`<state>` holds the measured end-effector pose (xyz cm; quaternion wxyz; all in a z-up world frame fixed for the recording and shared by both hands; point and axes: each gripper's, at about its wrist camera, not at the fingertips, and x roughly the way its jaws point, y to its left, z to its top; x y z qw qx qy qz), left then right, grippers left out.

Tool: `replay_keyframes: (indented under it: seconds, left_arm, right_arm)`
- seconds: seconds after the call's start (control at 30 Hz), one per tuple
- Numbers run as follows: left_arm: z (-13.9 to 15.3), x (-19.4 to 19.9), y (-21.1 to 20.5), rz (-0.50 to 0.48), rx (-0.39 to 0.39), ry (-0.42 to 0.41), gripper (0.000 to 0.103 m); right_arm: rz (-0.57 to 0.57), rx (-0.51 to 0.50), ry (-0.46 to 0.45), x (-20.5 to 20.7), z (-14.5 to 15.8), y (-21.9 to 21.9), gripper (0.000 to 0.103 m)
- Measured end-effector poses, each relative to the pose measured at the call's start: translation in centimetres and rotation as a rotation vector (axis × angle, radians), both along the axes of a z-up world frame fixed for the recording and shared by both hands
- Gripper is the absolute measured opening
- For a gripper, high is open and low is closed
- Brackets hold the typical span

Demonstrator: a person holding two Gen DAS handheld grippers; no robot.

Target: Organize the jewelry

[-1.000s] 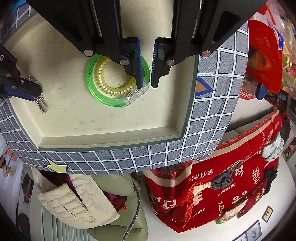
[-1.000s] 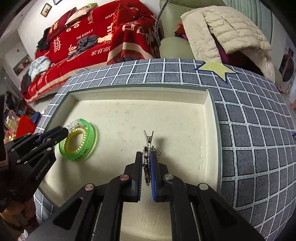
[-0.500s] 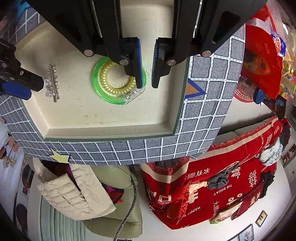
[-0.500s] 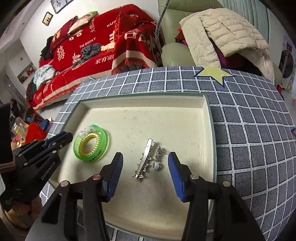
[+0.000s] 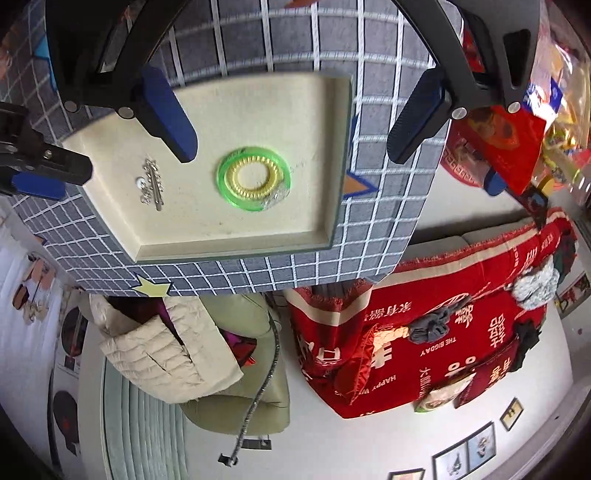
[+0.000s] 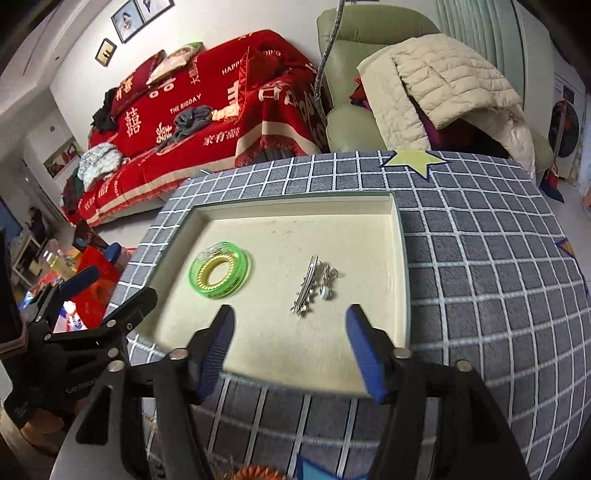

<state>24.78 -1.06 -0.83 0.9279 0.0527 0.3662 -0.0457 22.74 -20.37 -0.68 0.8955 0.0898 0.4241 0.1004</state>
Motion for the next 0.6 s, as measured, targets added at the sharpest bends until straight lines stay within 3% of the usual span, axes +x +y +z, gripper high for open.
replay_keyframes:
  seconds: [0.13,0.33,0.43,0.6]
  left_arm:
    - [0.2,-2.4,1.2,0.012,-0.029,0.0,0.103]
    - [-0.3,-6.1,2.5,0.003,-0.069,0.023,0.103]
    - [-1.1,-7.7,2.9,-0.002,-0.086,0.05,0.103]
    - [-2.9,-10.2,3.0,0.017,-0.047,0.077,0.103]
  right_arm:
    - [-0.019,0.025,-0.04,-2.9,0.8,-0.6,0.088]
    - [-0.045,0.066,-0.094,-7.1,1.0,-1.3,0.089]
    - [-0.058,0.077,-0.092,-8.4,0.8,-1.6,0.089]
    - [-0.07,0.087,-0.035,-10.8,-0.4,-2.0,0.089]
